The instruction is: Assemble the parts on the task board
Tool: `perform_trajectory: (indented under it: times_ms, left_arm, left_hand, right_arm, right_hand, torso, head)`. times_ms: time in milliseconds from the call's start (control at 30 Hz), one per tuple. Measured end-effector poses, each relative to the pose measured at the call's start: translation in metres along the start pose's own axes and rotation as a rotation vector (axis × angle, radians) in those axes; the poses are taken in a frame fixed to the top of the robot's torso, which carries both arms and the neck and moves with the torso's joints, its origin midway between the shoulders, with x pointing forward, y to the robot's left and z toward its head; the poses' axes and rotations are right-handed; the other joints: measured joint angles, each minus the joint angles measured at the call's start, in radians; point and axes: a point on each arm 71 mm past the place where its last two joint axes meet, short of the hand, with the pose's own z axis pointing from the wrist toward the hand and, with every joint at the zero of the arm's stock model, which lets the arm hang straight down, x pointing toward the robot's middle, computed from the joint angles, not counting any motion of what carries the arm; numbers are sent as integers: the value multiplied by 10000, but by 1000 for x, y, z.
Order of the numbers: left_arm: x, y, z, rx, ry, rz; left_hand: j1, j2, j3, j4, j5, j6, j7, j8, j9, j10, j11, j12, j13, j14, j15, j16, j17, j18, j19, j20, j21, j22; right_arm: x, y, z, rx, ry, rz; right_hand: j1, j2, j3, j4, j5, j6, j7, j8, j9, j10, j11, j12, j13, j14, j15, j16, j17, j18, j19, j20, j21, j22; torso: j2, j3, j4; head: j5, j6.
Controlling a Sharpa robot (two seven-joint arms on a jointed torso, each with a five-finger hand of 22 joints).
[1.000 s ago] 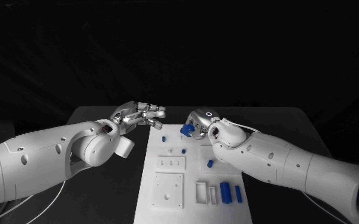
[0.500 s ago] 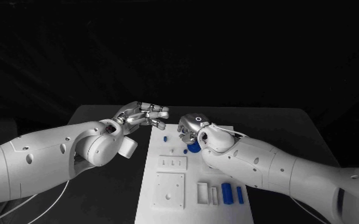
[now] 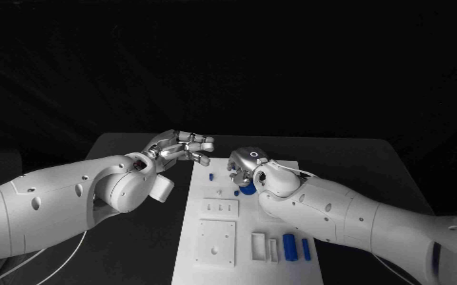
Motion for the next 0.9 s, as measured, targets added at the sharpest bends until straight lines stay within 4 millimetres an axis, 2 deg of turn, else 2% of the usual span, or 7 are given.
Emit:
perform_trajectory:
  times_ms: [100,233,400,467,600,800,900]
  left_arm:
    - [-1,0,-1,-4,-24,3]
    - [-3,0,-2,-8,-66,9]
    - [-5,0,-3,-14,-109,14]
    - [-6,0,-4,-18,-128,16]
    - [-8,0,-5,-23,-164,20]
    - [-8,1,-5,-26,-179,24]
    - [-8,1,-5,-25,-173,24]
  left_hand:
    - [0,0,0,0,0,0,0,0,0,0,0,0,0,0,0,0,0,0,0,0,0,0]
    - [0,0,0,0,0,0,0,0,0,0,0,0,0,0,0,0,0,-1,0,0,0,0]
    - [0,0,0,0,0,0,0,0,0,0,0,0,0,0,0,0,0,-1,0,0,0,1]
    - [0,0,0,0,0,0,0,0,0,0,0,0,0,0,0,0,0,-1,0,0,0,0]
    - [0,0,0,0,0,0,0,0,0,0,0,0,0,0,0,0,0,-1,0,0,0,1]
    - [0,0,0,0,0,0,0,0,0,0,0,0,0,0,0,0,0,-1,0,0,0,1]
    - [0,0,0,0,0,0,0,0,0,0,0,0,0,0,0,0,0,-1,0,0,0,1]
  right_arm:
    - [-1,-4,-4,5,-17,5]
    - [-4,-14,-10,65,-30,41]
    - [-8,-28,-18,219,60,95]
    - [-9,-33,-22,280,174,118]
    - [-8,-39,-27,351,449,164]
    - [-4,-41,-31,367,858,205]
    - [-2,-43,-31,415,1013,194]
  right_hand:
    - [0,0,0,0,0,-58,23,0,0,-1,0,0,0,0,0,0,-27,0,0,0,0,0]
    - [-177,-177,-168,138,0,-349,59,0,-16,-5,1,0,-15,0,0,-51,-46,1,0,0,-80,0]
    - [-303,-303,-757,264,168,-932,175,1,-33,31,40,0,-30,0,0,-51,-64,0,0,0,-222,-1]
    - [-237,-329,-1271,352,232,-1197,244,1,-34,-21,92,0,-67,0,0,-51,-63,0,0,1,-323,-1]
    - [-89,-302,-1930,482,465,-1385,279,1,-33,-39,109,0,-115,0,0,-51,-63,0,37,38,-424,-1]
    - [3,-316,-2166,512,639,-1546,329,1,-33,-40,112,0,-142,-1,0,-51,-63,-1,37,37,-465,-1]
    - [42,-277,-2192,485,670,-1547,330,1,-33,-40,112,0,-142,0,0,-51,-63,0,37,37,-465,-2]
  torso:
    - [0,13,-11]
    - [-3,19,-22]
    - [-7,21,-32]
    - [-6,25,-33]
    - [-2,31,-35]
    - [1,26,-39]
    - [5,17,-22]
  head:
    - [19,11]
    - [37,20]
    - [59,31]
    - [79,31]
    - [88,19]
    - [65,16]
    - [43,12]
